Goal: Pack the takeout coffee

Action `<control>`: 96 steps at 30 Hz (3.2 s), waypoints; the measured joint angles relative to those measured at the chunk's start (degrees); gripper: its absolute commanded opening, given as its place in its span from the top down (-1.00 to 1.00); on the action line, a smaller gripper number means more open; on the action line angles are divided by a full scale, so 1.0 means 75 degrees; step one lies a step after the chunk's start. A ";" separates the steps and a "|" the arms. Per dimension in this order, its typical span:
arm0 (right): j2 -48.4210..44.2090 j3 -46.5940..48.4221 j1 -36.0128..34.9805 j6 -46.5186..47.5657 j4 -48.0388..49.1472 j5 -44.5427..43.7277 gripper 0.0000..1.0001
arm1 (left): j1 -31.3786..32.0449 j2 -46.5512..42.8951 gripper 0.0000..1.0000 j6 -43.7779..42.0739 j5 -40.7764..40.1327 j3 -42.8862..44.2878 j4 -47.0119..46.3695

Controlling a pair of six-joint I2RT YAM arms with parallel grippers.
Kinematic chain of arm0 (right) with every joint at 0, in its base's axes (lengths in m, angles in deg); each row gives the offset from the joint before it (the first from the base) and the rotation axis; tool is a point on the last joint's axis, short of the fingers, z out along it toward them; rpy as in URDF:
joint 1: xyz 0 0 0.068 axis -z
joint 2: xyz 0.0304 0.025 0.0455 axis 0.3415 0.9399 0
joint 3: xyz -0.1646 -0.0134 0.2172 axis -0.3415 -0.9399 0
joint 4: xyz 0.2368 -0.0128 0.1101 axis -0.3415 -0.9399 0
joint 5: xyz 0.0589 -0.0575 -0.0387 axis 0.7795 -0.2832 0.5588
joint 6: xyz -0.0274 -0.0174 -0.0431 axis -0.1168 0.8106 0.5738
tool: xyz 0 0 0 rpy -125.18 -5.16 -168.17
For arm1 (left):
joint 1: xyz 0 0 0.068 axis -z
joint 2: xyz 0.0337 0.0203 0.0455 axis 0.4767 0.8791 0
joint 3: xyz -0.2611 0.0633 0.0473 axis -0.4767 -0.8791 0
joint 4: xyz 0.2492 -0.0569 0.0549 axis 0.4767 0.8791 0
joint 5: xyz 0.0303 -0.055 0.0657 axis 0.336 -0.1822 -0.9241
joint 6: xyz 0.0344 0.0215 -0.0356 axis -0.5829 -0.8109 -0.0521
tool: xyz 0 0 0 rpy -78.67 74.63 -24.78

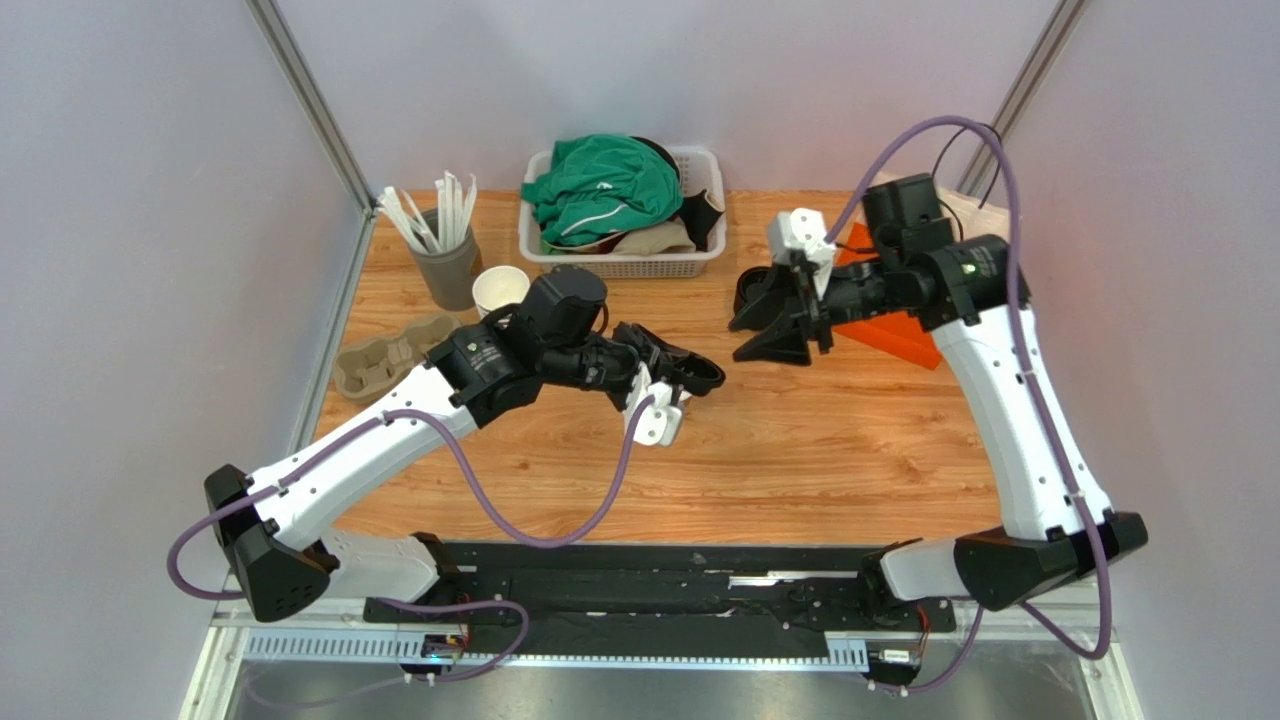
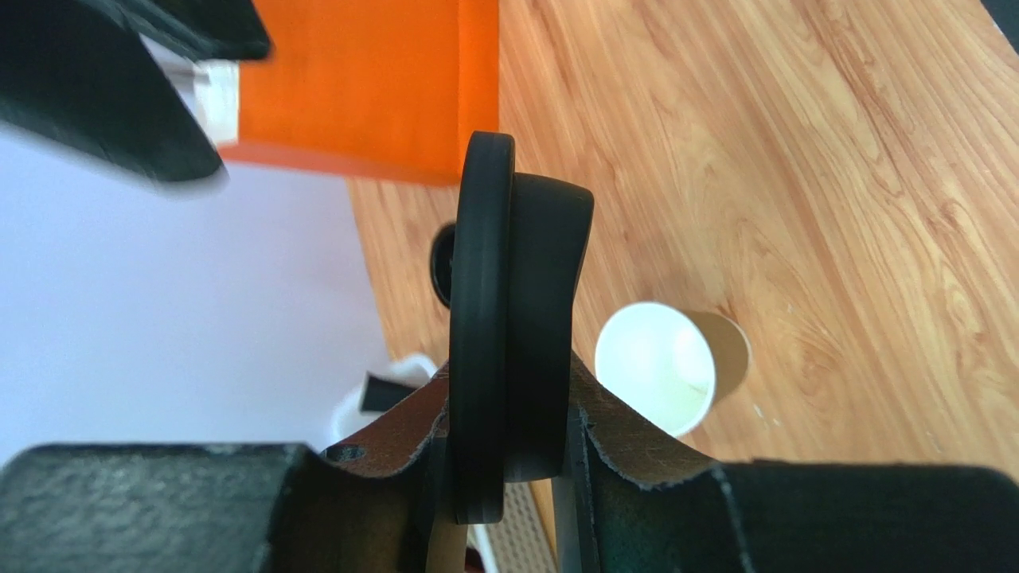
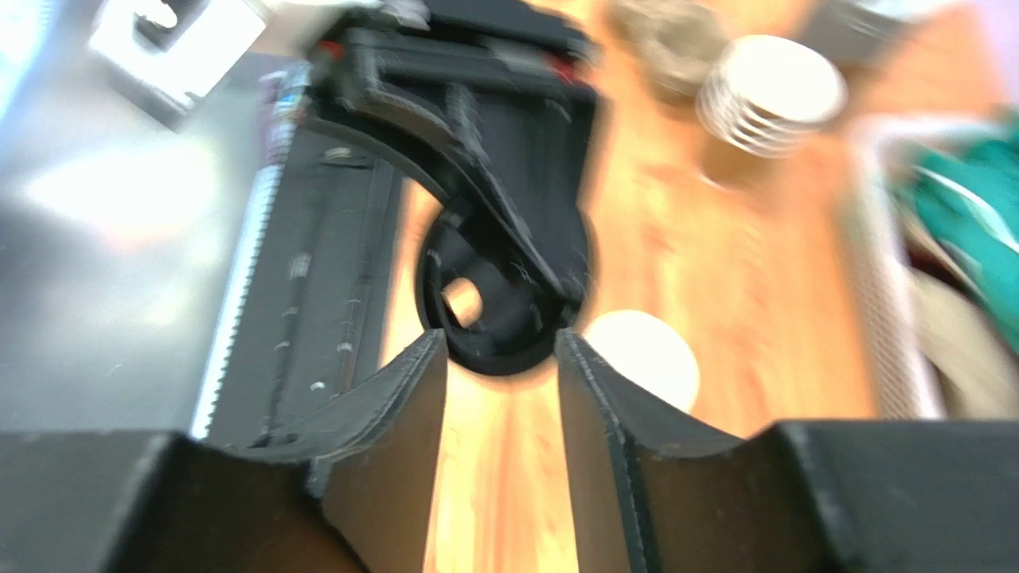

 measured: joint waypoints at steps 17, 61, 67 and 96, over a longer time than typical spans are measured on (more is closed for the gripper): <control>-0.1562 -0.2174 0.0137 -0.3687 0.4403 -0.3969 -0.17 | -0.0513 0.1716 0.54 0.4584 -0.2562 0.3841 0.2952; -0.0431 -0.2801 -0.2043 -0.4036 0.6137 -0.6805 0.28 | -0.2815 0.3456 0.65 1.0008 0.2999 0.2734 0.0673; -0.0411 -0.3101 -0.2180 -0.3990 0.6365 -0.7189 0.45 | -0.2573 0.3456 0.64 0.9876 0.2897 0.2734 0.0778; -0.0458 -0.3395 -0.2221 -0.3920 0.6528 -0.7627 1.00 | -0.2294 0.3456 -0.12 0.9547 0.2518 0.2766 0.0959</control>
